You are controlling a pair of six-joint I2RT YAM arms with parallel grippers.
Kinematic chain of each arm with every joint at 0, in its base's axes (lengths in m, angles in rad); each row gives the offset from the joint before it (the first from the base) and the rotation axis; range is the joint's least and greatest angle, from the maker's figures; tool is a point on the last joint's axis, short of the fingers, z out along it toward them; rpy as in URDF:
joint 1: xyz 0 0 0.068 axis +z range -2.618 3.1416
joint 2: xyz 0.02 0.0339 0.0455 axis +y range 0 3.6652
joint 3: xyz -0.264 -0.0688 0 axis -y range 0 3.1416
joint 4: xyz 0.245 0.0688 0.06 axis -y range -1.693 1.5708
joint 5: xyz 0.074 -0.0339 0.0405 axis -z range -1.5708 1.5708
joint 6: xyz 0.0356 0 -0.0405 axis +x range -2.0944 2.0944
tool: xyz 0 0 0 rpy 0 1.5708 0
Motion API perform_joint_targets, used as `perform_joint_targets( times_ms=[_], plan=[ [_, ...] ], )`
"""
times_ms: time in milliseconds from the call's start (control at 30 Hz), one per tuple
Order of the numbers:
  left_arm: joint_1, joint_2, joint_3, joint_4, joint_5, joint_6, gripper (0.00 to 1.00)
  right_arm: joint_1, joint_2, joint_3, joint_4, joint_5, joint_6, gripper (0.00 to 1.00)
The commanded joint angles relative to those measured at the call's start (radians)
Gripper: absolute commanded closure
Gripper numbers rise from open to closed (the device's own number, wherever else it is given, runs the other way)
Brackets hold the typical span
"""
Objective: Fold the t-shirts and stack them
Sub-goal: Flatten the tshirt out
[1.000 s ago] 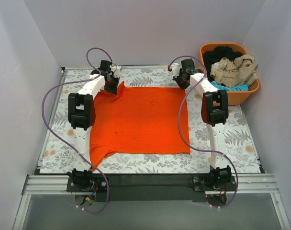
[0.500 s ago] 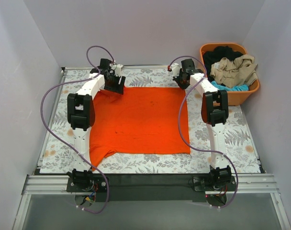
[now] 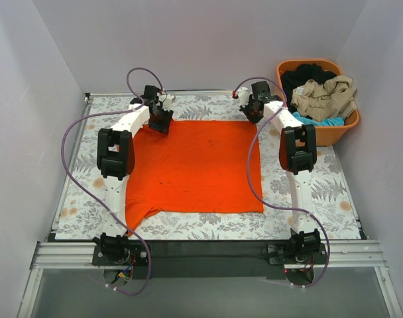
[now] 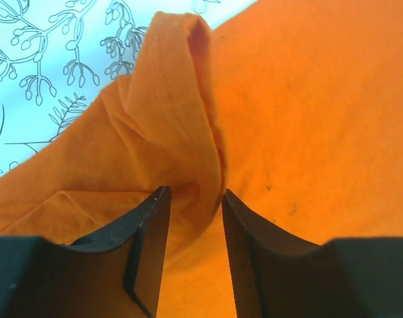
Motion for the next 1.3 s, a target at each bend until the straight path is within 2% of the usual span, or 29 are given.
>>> perform_joint_targets(
  times_ms=[0, 67, 133, 167, 200, 233, 400, 667, 767, 900, 1167, 1267],
  plan=[
    [-0.003, 0.007, 0.037, 0.042, -0.061, -0.004, 0.64, -0.006, -0.054, 0.014, -0.008, -0.015, -0.001, 0.99],
    [-0.003, 0.011, 0.043, 0.041, -0.042, -0.007, 0.61, -0.005, -0.055, 0.013, -0.01, -0.015, -0.002, 0.99],
    [-0.003, 0.018, 0.049, 0.041, -0.034, -0.012, 0.63, -0.005, -0.06, 0.011, -0.01, -0.015, -0.004, 0.99],
    [-0.003, 0.021, 0.051, 0.042, -0.036, -0.018, 0.84, -0.005, -0.061, 0.01, -0.01, -0.015, -0.004, 0.99],
    [-0.003, 0.019, 0.051, 0.045, -0.048, -0.021, 0.99, -0.005, -0.064, 0.01, -0.01, -0.015, -0.004, 0.99],
    [-0.002, 0.016, 0.054, 0.048, -0.053, -0.025, 1.0, -0.005, -0.067, 0.007, -0.01, -0.014, -0.004, 0.99],
    [0.034, -0.1, 0.068, 0.047, -0.027, -0.065, 1.0, -0.009, -0.15, -0.029, -0.01, -0.023, -0.002, 0.99],
    [0.13, -0.336, 0.217, -0.002, -0.024, -0.085, 1.0, -0.02, -0.374, -0.019, -0.024, -0.015, 0.015, 0.99],
    [0.135, -0.436, 0.169, 0.022, -0.044, -0.079, 1.0, -0.02, -0.444, -0.019, -0.04, -0.02, 0.03, 0.99],
    [0.162, -0.661, 0.062, 0.062, -0.079, -0.094, 1.0, -0.02, -0.621, -0.029, -0.071, -0.022, 0.053, 0.99],
    [0.184, -1.018, 0.013, 0.093, -0.186, -0.105, 1.0, -0.011, -1.028, -0.163, -0.119, -0.069, 0.085, 0.99],
    [0.184, -1.127, 0.009, 0.094, -0.274, -0.116, 1.0, -0.012, -1.127, -0.188, -0.122, -0.078, 0.085, 0.99]
  ],
)
